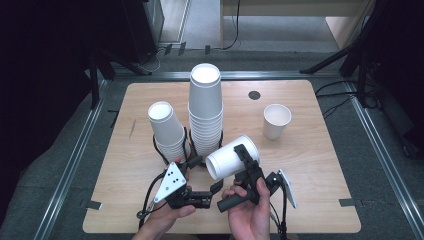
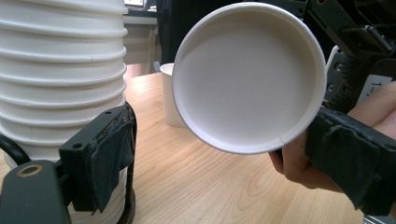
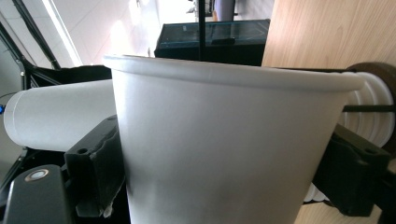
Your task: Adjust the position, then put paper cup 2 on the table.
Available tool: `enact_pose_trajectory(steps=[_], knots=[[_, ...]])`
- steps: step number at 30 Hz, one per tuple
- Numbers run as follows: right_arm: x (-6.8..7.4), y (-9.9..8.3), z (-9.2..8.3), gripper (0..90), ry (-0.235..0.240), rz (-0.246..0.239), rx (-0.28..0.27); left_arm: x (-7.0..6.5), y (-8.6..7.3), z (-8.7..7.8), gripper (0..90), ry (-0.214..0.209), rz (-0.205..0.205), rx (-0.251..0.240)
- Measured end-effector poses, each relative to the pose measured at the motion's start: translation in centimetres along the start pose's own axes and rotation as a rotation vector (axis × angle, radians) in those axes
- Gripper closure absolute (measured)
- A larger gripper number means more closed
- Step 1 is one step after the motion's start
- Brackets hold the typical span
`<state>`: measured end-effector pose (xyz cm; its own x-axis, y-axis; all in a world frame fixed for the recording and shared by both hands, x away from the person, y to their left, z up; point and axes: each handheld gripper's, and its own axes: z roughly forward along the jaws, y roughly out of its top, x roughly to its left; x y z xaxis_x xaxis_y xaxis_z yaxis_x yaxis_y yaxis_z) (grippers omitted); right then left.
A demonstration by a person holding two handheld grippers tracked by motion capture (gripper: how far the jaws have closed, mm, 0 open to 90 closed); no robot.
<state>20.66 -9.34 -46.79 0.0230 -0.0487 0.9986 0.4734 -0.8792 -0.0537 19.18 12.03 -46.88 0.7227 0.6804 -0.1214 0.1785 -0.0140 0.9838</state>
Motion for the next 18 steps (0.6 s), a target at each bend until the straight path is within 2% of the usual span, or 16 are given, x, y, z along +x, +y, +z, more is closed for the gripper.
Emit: enact_pose_trajectory(steps=[13,18], knots=[[0.8,1.1,-0.2,13.8,0.025,-0.021,-0.034,0.1,0.0,-0.1,8.5,0.003,0.006,0.012],[1.0,1.3,-0.3,13.9,0.031,-0.045,-0.037,0.1,0.0,-0.2,8.5,0.003,0.007,0.014]])
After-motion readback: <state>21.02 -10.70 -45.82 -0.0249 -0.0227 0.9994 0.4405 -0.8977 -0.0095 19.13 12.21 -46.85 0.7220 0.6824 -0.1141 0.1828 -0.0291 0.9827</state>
